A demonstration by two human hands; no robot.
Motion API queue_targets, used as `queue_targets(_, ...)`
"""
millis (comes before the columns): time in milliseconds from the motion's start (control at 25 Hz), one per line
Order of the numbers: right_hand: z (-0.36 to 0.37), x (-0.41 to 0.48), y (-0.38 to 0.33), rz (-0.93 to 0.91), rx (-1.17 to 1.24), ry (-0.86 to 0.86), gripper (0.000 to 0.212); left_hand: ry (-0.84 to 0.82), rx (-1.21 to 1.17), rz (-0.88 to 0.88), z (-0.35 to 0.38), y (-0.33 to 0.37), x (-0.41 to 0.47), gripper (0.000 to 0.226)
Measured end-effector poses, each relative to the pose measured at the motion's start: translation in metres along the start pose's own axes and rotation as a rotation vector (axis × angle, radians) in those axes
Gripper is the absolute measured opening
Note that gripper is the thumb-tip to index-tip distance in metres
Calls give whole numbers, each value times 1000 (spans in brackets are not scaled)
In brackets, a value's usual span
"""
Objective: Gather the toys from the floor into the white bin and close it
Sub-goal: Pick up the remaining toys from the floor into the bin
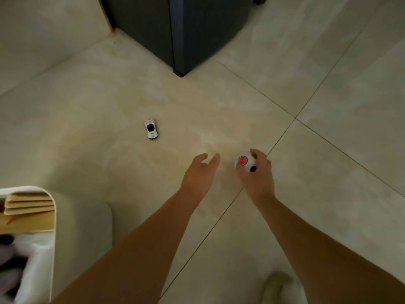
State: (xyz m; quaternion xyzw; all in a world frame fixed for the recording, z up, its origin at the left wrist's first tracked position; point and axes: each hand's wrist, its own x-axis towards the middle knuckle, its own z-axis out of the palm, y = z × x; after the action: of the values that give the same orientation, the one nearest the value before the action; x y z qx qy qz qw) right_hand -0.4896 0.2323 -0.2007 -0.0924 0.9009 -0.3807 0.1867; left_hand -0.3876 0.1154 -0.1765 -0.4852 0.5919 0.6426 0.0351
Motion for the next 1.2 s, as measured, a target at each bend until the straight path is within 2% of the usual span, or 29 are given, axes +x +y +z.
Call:
queue_targets(80, 32, -24, -24, -138, 49, -154, 44, -117, -475, -214, -18, 10, -2, 53)
queue_targets(160, 62, -34, -46, -229, 73, -298, 45, -170, -800, -241, -39, 1, 0, 44)
queue_targets(200, 74, -31, -55, -248, 70, -321, 50, -101, -914, -236, -46, -7, 1, 39)
queue_targets(240, 86, -24, -64, -265, 49, -319, 52, 39, -1022, -251, -53, -17, 2, 34)
queue_targets(320, 111, -6, -82, -329, -92, -324, 38, 385, -1191, -331, -66, -35, 8, 32)
queue_targets(360, 123, 2, -90, -369, -213, -380, 36, 517, -1242, -360, -73, -40, 9, 35)
queue_targets(480, 157, 16, -114, -445, -485, -619, 51, 707, -1233, -364, -88, -45, 9, 34)
queue_targets(560, 176, 16, -131, -474, -592, -695, 55, 782, -1237, -345, -95, -42, 7, 27)
queue_targets(800, 196, 16, -138, -491, -934, -661, 51, 794, -1212, -380, -90, -46, 1, 36)
queue_targets(1000, 185, 8, -131, -586, -854, -426, 32, 814, -1166, -351, -92, -41, -7, 33)
queue_targets(1120, 165, -10, -116, -509, -790, -399, 31, 778, -1154, -324, -93, -35, -19, 30)
queue_targets(1200, 151, -25, -108, -390, -661, -374, 25, 734, -1147, -304, -94, -27, -30, 29)
